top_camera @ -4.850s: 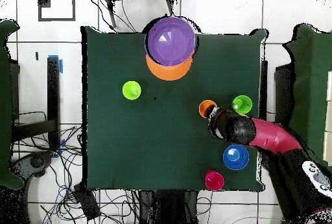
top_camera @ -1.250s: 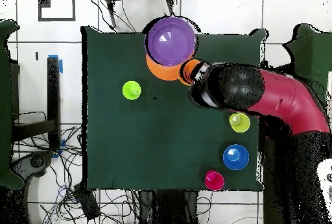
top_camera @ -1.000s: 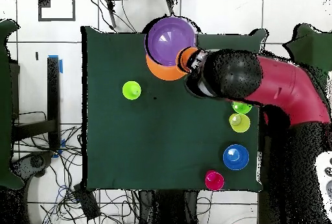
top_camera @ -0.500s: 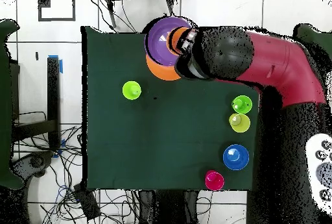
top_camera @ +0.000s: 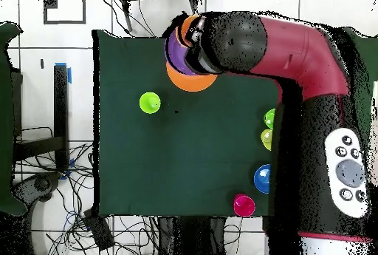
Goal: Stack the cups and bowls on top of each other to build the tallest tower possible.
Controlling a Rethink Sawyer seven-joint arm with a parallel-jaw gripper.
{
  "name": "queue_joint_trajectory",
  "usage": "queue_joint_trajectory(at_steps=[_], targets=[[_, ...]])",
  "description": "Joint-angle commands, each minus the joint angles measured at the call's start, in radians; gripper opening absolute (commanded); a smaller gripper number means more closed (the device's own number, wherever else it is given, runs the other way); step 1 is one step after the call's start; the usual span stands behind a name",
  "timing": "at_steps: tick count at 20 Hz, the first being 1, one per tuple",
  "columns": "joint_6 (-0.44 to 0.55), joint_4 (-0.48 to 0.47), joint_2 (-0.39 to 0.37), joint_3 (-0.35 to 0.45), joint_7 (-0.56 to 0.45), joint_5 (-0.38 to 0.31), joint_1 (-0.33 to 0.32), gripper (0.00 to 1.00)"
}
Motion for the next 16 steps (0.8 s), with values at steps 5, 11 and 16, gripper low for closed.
queue_joint_trajectory(at_steps=[5,11,16], targets=[[-0.001,-0.029,0.131,-0.044,0.102,-0.02,0.048,0.0],[-0.088,-0.016,0.162,-0.062,0.111,-0.038,0.051,0.0],[-0.114,-0.013,0.178,-0.079,0.106,-0.043,0.055,0.0]])
